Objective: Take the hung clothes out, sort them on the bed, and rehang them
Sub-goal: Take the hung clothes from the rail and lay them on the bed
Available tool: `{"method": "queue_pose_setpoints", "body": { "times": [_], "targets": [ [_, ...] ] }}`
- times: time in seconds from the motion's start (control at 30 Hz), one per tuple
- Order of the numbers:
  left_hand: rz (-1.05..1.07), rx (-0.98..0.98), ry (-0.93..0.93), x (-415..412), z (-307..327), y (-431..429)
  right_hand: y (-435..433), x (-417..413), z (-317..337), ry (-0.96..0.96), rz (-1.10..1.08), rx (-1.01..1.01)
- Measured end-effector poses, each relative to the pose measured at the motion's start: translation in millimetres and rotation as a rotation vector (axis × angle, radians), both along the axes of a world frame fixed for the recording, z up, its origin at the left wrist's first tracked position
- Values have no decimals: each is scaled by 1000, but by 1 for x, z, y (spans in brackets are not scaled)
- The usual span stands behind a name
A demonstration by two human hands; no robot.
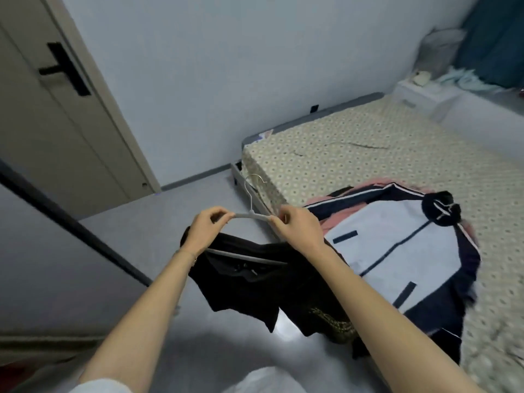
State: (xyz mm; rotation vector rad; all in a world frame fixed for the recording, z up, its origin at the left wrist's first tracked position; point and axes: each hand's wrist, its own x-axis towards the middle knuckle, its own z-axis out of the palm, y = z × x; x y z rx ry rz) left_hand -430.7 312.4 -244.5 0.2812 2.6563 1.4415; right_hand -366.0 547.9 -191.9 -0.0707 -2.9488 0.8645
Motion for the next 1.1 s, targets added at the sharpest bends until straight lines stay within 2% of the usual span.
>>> {"method": "queue_pose_setpoints", "body": {
  "times": [0.37, 0.67, 0.93, 1.1],
  "targets": [
    [-465, 27, 140, -61, 17, 268, 212, 33, 0, 19, -512, -94],
    [-793, 78, 210, -136, 18, 460, 355, 1, 5, 30, -833, -69],
    [-965, 119, 192, -184, 16, 601, 455, -26, 1, 30, -1064, -71],
    [-998, 90, 127, -195, -22, 665, 501, -34, -25, -26, -1154, -73]
  ]
}}
